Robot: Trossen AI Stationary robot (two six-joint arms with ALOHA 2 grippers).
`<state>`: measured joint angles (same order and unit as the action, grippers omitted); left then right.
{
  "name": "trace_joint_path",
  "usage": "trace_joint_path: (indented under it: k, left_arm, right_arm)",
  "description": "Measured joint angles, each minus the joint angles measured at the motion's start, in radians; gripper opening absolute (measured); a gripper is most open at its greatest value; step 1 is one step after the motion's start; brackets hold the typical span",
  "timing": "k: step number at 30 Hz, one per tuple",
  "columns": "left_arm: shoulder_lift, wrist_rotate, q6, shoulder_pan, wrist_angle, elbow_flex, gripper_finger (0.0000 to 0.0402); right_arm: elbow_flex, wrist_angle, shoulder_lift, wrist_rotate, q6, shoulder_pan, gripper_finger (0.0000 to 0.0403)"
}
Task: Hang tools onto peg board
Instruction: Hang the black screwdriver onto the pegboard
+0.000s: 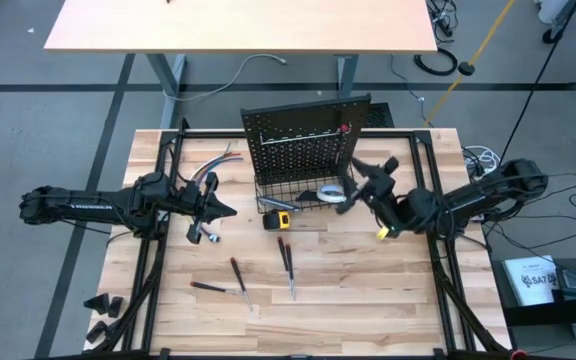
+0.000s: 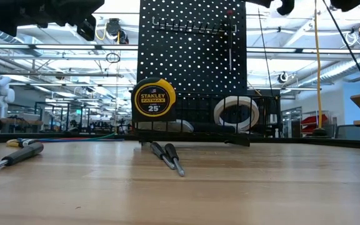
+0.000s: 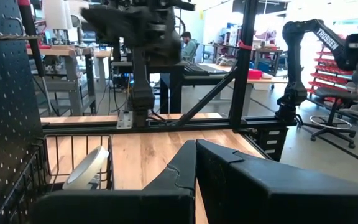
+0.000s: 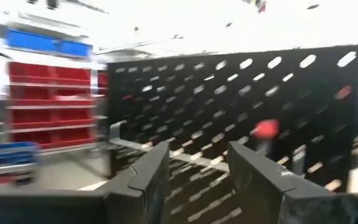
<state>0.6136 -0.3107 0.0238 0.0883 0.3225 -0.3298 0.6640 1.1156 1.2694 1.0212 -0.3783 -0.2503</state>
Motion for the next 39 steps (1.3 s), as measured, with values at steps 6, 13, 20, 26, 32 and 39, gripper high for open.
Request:
trace_joint_path:
  k: [6,13,20,26,32,39]
  left_arm:
    - [0.000,0.000,0.021,0.000,0.001,0.000,0.0008]
    - [0.000,-0.001,0.023,-0.001,0.000,0.000,0.0008]
    - [0.000,-0.095,0.022,-0.038,-0.004,0.000,0.0008]
    - [0.020,-0.147,0.020,-0.102,-0.086,0.000,0.0008]
    - [0.101,0.064,0.118,-0.188,-0.153,0.000,0.0008]
    - [0.255,0.277,0.222,-0.346,-0.149,0.000,0.0008]
  right_arm:
    - [0.000,-0.218,-0.002,-0.071,0.306,-0.093,0.0155]
    - [0.000,-0.370,0.050,-0.334,0.693,-0.134,0.0155]
    - [0.000,-0.374,0.174,-0.420,0.984,-0.146,0.0155]
    - [0.000,-0.417,0.268,-0.508,1.220,-0.144,0.0155]
    - [0.001,-0.523,0.326,-0.518,1.395,-0.144,0.0155]
    - [0.198,-0.848,0.427,-0.557,1.413,-0.144,0.0155]
